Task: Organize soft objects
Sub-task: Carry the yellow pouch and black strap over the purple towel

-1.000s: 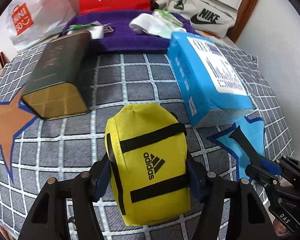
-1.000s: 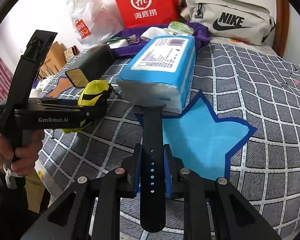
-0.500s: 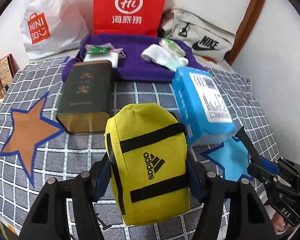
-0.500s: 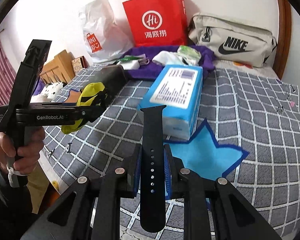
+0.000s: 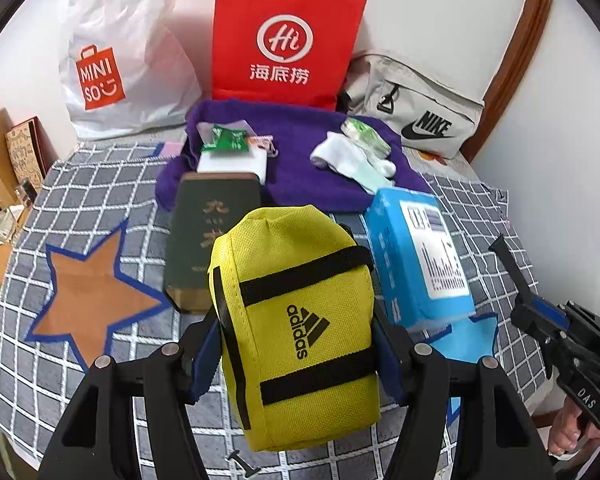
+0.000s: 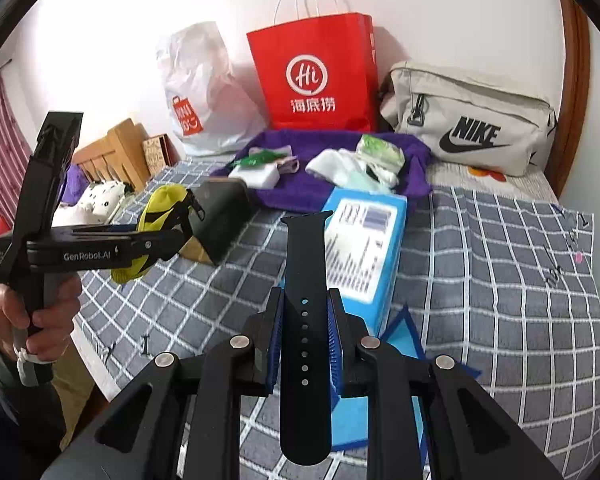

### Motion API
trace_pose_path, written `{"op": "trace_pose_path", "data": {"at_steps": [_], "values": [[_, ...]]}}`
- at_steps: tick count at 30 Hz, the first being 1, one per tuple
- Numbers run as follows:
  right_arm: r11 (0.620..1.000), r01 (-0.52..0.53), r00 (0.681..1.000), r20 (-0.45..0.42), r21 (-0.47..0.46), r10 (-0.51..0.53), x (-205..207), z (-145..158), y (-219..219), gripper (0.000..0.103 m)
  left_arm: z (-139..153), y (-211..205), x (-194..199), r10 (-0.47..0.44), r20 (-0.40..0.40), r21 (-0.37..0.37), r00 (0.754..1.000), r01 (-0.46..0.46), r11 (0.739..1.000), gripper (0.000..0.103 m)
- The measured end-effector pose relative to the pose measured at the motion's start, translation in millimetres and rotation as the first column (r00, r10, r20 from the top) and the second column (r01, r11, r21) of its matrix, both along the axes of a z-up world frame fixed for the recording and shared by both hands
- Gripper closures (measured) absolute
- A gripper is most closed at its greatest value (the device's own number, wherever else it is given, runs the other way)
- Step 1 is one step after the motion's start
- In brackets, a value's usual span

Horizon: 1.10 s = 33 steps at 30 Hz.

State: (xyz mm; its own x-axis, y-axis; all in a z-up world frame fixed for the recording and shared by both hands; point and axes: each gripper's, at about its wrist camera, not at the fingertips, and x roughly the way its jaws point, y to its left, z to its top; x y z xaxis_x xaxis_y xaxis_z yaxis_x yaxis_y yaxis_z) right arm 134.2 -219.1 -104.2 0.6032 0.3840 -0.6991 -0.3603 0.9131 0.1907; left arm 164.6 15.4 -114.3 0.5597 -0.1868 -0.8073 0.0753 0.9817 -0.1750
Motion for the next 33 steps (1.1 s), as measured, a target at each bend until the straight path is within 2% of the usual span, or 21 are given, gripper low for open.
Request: {"op": "trace_pose_path", "data": {"at_steps": [18, 25, 33], "values": [[1.000, 0.016, 0.999, 0.047, -0.001, -0.016, 66.2, 33.8, 3.6, 0.083, 38.4, 28.3, 48.6, 0.050, 0.057, 0.009, 0.997, -0.050, 0.999, 0.040], [1.000, 0.016, 0.997, 0.070, -0.020, -0.014, 103.7, 48.6, 8.8, 0.083, 47.8, 36.5, 82.9, 0.066, 0.034, 0.021, 0.997, -0.066, 0.998, 0.040], [1.000, 0.005, 0.997, 0.076, -0.024, -0.003, 152.4, 57.1, 15.5, 0.083, 59.2, 39.9, 122.6, 0.073, 0.058, 0.034, 0.996, -0.075, 0.997, 0.040]]}}
